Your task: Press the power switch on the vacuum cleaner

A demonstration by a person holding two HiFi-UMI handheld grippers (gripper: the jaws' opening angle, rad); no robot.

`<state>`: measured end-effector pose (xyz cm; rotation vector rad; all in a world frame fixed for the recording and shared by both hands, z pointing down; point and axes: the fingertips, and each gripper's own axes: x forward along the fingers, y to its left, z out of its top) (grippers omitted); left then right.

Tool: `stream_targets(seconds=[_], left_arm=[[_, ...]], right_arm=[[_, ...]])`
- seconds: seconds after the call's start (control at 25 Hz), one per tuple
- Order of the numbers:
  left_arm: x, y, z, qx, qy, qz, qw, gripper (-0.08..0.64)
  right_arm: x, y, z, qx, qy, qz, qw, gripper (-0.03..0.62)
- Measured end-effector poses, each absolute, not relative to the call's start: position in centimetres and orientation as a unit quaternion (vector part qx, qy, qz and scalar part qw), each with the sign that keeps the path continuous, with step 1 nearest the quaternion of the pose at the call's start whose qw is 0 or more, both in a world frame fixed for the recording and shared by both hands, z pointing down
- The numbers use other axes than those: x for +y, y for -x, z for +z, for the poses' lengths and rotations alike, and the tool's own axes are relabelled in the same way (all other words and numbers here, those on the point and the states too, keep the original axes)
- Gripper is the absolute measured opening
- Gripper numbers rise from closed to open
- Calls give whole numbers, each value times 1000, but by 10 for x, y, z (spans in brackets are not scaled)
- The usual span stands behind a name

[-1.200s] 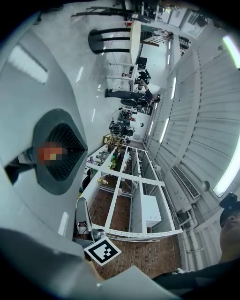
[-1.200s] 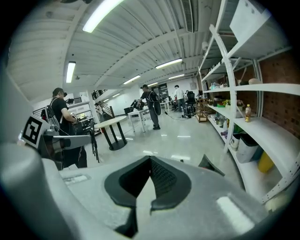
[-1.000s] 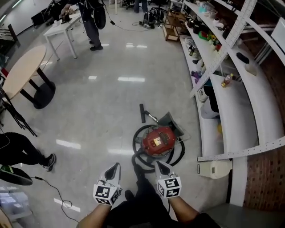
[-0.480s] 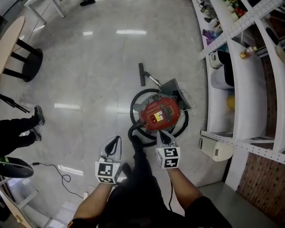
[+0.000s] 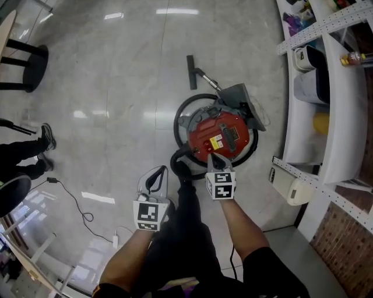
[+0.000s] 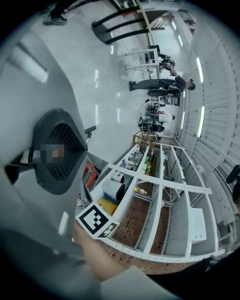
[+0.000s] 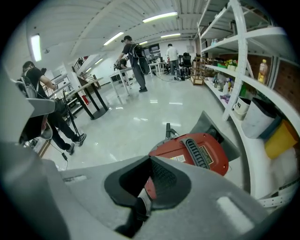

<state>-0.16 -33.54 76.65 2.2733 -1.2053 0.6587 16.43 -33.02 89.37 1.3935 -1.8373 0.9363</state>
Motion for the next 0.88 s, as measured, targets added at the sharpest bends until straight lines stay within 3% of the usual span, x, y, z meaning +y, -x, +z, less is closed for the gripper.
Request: stream_targets(seconds=[0.88], left_arm=[[-355, -20, 809, -387, -835, 288, 265, 15]], right_arm=[[-347, -161, 992, -652, -492, 427, 389, -8]])
